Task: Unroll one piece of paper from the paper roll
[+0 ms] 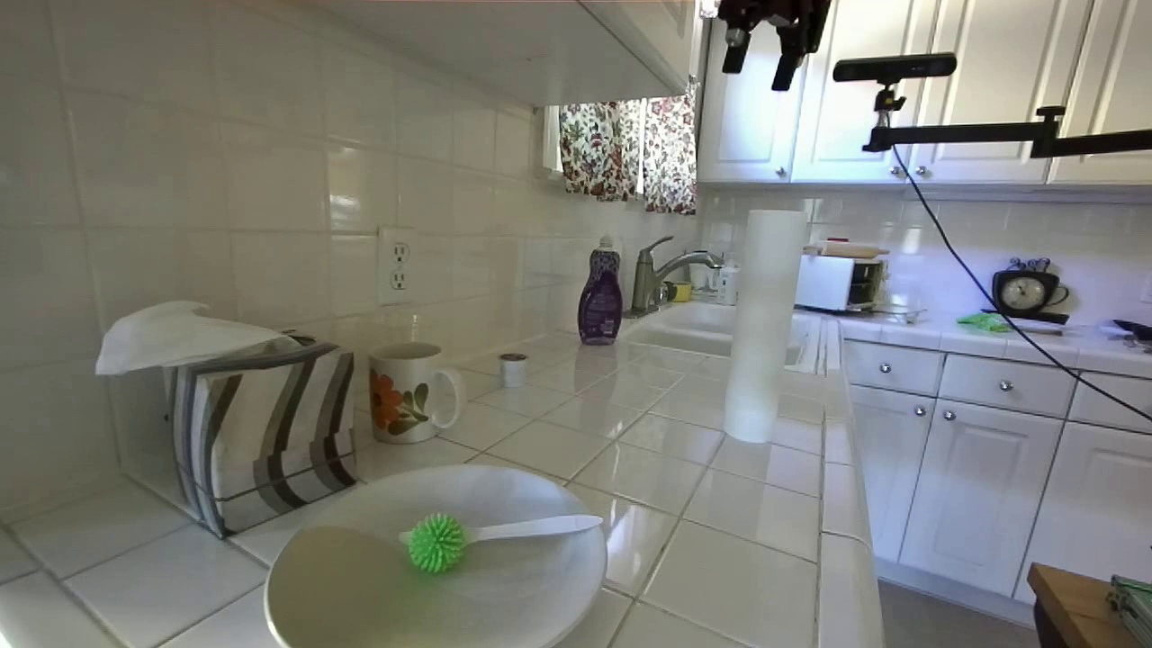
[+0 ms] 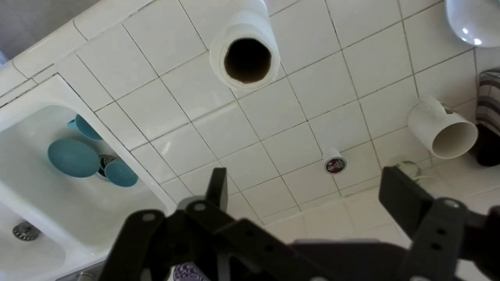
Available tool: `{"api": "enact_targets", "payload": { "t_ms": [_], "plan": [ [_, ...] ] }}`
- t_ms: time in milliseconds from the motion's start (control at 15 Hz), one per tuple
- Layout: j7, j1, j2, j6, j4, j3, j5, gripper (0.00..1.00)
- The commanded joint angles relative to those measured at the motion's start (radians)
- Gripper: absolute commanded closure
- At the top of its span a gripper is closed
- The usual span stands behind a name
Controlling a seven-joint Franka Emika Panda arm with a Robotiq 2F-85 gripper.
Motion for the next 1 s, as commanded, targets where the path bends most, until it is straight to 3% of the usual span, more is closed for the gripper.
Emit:
{"api": "enact_targets", "payload": {
  "t_ms": [0,267,733,933],
  "plan": [
    [-0.004,0.007,0.004,-0.001,-0.006,-0.014,0.010,0.00],
    [0.000,-0.002,0.014,0.063,-0.042,-0.029,0.007,0.00],
    [0.013,-0.002,0.034,-0.021,-0.090,-0.045,-0.011,0.00],
    [0.007,-0.003,0.031,0.009,-0.137,-0.049,-0.005,0.00]
  ]
}}
